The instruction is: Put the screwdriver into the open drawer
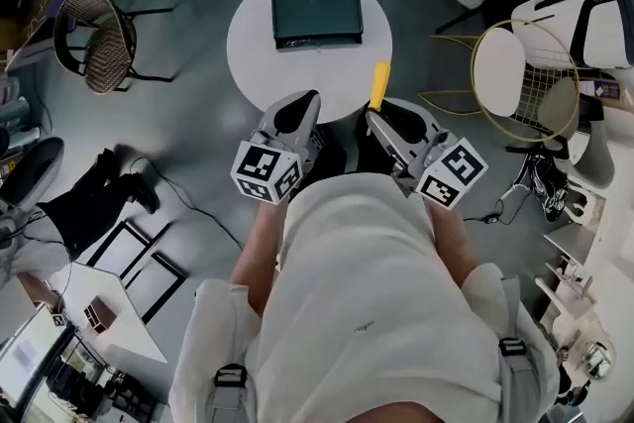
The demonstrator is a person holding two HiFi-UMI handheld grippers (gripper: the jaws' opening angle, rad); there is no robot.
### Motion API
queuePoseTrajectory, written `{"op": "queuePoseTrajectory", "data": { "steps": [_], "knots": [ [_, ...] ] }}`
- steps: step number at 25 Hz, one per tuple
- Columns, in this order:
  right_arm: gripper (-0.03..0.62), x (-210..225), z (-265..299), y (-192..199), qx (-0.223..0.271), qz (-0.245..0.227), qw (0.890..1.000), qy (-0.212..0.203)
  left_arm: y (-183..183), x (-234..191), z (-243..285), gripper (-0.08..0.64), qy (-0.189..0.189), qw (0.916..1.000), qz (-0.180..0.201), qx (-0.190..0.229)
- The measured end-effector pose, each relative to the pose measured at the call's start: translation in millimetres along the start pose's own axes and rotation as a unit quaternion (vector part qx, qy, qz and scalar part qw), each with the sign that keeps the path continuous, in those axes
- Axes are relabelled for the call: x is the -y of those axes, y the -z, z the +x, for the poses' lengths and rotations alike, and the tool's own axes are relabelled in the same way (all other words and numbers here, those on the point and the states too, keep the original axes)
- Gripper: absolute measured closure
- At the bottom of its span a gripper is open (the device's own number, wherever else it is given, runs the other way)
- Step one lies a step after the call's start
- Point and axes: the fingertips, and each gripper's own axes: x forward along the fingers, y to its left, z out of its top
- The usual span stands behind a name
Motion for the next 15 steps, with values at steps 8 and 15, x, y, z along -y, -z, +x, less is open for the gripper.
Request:
{"op": "queuePoseTrajectory", "data": {
  "steps": [8, 15],
  "knots": [
    [0.509, 22, -4, 2, -0.020, 0.008, 1.000, -0.001, 30, -6, 32, 0.548, -0.009, 0.9984, -0.015, -0.054],
    [0.508, 38, -7, 8, -0.040, 0.023, 0.999, -0.007, 61, -31, 58, 0.547, -0.061, 0.9952, 0.006, -0.075]
  ]
}}
